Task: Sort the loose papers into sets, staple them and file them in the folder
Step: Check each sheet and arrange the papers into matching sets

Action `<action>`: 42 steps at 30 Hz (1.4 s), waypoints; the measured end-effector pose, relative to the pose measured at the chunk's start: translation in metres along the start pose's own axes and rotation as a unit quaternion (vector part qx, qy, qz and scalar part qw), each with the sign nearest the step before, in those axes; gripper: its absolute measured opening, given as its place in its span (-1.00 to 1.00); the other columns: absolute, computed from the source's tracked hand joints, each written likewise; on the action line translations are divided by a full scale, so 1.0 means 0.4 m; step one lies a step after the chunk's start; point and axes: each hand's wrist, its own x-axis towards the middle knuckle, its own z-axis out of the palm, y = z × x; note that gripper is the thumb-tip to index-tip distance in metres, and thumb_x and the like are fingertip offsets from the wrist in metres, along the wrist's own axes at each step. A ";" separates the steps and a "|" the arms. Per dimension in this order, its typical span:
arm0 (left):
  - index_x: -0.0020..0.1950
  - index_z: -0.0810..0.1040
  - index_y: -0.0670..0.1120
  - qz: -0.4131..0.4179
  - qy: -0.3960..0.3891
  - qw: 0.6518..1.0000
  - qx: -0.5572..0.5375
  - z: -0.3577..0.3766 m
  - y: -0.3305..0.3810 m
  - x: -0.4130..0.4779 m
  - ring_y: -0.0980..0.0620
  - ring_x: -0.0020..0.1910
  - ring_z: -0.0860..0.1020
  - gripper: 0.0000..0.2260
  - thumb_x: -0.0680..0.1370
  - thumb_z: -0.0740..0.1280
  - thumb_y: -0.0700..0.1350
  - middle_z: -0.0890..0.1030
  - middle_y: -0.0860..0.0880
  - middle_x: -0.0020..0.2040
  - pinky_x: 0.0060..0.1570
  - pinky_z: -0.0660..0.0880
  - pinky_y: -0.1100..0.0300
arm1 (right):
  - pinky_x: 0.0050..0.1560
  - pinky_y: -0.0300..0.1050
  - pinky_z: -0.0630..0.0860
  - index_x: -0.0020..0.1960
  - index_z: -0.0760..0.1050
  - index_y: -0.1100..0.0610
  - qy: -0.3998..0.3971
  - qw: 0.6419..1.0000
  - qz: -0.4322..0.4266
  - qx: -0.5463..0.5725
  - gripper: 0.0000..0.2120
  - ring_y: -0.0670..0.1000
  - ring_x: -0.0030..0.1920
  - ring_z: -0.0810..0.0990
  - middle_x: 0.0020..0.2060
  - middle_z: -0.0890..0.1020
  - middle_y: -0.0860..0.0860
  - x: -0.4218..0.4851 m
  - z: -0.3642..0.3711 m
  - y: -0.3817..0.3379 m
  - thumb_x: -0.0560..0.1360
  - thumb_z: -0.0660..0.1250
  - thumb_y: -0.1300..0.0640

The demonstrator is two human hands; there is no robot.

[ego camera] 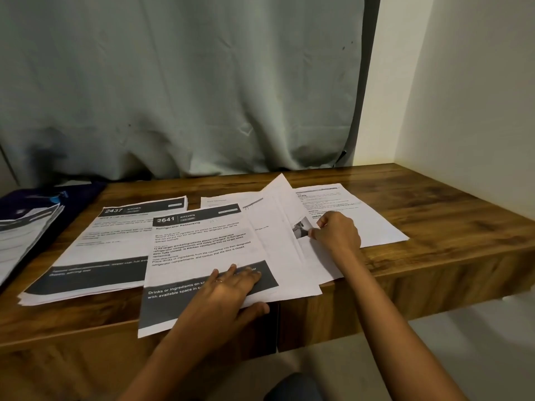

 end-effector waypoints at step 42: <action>0.51 0.04 0.25 -0.063 -0.045 0.992 -0.097 -0.058 -0.043 0.000 0.10 0.20 0.46 -0.39 0.52 0.24 0.21 0.43 0.05 0.34 0.16 0.45 0.20 | -0.27 -0.13 0.51 -0.19 0.47 0.12 0.105 0.906 0.084 0.401 -0.86 0.02 -0.21 0.56 -0.09 0.59 0.11 0.117 -0.265 0.146 0.48 0.42 0.20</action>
